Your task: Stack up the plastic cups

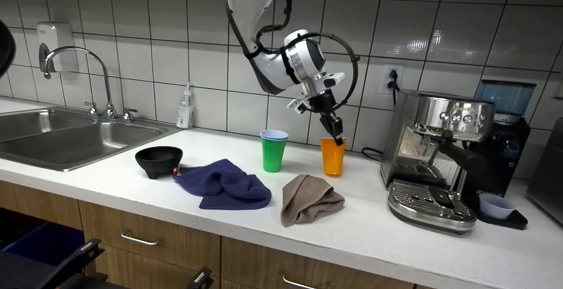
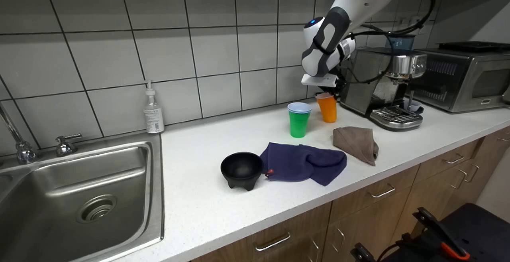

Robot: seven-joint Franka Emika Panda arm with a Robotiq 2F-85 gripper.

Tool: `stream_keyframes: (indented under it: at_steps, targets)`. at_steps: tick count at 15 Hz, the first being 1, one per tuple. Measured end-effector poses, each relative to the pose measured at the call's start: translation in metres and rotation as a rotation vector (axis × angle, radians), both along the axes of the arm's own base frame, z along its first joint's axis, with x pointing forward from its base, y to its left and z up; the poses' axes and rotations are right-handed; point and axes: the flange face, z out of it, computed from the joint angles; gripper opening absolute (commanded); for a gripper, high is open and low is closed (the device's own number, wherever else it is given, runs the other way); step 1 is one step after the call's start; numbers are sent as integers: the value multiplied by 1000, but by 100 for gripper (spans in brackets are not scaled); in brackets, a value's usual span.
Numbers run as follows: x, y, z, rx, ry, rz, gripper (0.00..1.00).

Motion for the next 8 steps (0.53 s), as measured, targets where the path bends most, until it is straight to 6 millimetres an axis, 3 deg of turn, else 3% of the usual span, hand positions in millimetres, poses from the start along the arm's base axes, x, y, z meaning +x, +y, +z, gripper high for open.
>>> stream_keyframes:
  at_steps: [8]
  targets:
    - [-16,-4,18,-1,-52,15,1]
